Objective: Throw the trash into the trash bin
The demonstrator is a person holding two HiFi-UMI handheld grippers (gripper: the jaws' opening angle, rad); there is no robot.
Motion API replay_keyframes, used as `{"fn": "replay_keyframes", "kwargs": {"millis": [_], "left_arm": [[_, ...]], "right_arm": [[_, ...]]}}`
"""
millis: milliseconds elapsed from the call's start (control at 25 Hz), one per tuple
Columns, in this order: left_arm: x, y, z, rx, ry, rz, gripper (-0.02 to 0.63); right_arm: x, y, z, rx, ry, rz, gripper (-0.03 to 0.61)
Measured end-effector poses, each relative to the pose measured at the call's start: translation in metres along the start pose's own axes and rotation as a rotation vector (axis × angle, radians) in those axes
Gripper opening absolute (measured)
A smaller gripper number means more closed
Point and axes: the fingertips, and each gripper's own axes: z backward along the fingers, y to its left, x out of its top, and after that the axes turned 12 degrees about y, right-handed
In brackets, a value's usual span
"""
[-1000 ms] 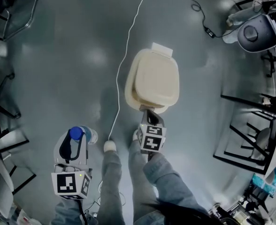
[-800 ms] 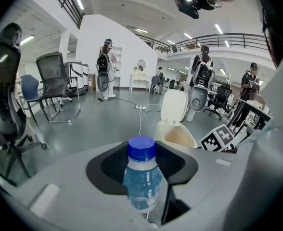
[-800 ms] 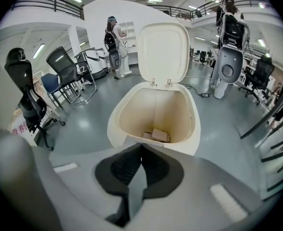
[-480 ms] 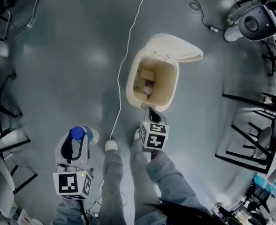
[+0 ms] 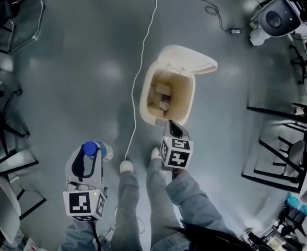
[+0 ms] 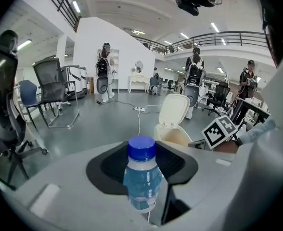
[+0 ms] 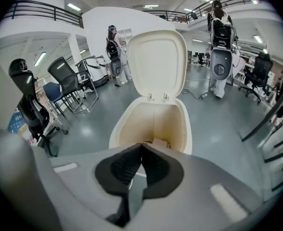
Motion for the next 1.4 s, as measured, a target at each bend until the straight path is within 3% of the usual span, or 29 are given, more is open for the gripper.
{"fn": "replay_keyframes", "kwargs": {"millis": [200,480,920,1400], "left_arm": [[0.018,-0.01,-0.001,-0.009,-0.027,-0.002,0.186],[0.061,-0.023,0.009,-0.004,-0.078,0.062,0.184],[0.141,-0.074,0.043,-0.088,-0.13,-0.053,0.186],[0.159,-0.127,0.045,-0.146,-0.094,-0.107,0.184]], "right_arm": [[0.028,-0.009,0.036,0.005,-0.041,0.012,0.005],[0.049,-0.028,0.114,-0.013,-0.059,0.011,0.003],[0.066,-0.071,0.242,-0.089,-0.166,-0.224,0.003],[0.063,-0.114,0.305,-0.116,-0.23,-0.305,0.003]]}}
